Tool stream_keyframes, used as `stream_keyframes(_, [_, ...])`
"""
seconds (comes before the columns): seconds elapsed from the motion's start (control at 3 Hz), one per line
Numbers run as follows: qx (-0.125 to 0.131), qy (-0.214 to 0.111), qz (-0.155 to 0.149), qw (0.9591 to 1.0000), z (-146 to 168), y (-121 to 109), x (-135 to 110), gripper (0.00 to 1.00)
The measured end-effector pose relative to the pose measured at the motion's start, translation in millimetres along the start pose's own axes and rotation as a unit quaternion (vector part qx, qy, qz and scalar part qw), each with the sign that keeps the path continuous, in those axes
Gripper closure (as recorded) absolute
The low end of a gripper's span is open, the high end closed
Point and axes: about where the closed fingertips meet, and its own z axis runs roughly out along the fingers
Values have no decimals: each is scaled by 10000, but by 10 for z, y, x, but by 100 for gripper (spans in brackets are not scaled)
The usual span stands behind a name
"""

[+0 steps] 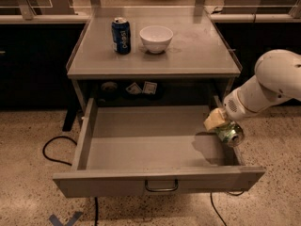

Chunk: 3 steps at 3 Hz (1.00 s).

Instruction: Place green can into top drawer

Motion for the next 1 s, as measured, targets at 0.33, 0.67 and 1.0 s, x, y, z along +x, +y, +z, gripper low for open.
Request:
stream_keyframes(0.33, [8, -109, 95, 9999, 38, 11, 43, 100])
stream_keyframes(0.67, [233, -495, 177, 9983, 192, 29, -34, 100])
stream_keyframes(1.0, [235, -1258, 290, 9914, 240, 51, -287, 100])
